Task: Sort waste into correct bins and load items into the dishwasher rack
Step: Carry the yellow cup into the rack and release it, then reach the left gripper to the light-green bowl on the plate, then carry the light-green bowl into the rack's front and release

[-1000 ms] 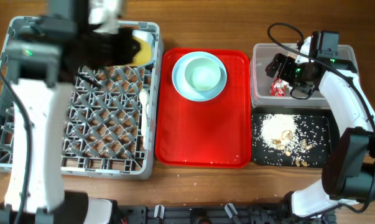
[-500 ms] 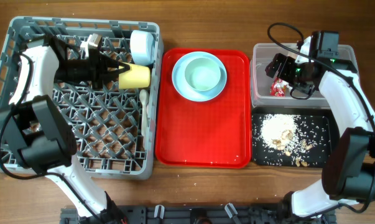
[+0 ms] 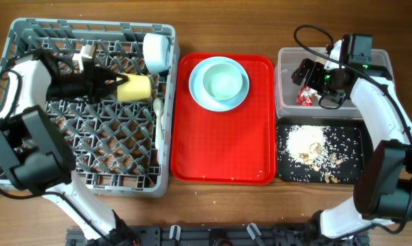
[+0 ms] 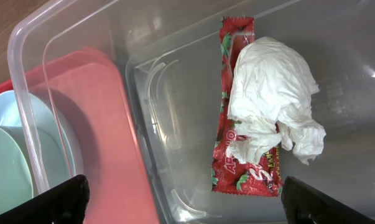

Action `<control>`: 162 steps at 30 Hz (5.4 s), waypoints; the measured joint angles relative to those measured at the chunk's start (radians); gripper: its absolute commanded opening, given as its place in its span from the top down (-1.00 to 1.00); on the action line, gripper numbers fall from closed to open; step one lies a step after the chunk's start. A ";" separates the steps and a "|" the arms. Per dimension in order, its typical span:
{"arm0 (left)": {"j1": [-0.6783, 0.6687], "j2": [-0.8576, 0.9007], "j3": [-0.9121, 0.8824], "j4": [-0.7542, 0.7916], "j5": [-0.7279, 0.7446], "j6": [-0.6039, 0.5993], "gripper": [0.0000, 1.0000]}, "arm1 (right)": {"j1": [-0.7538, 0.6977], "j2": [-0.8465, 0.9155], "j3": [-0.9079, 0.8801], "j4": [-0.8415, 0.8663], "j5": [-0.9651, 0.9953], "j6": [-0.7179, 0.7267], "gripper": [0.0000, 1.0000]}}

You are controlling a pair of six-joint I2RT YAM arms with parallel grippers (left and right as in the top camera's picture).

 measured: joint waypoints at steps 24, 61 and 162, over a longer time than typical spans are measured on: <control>-0.068 -0.001 -0.100 0.258 0.062 -0.099 0.92 | 0.000 0.000 0.000 0.000 0.000 0.000 -0.99; -0.555 -0.332 -0.132 0.541 -1.152 -0.828 0.92 | 0.000 0.000 0.000 0.000 0.000 0.000 -0.99; 0.292 -0.686 -0.496 0.031 -0.177 -0.031 -0.99 | 0.000 0.001 0.000 0.000 0.000 0.000 -0.99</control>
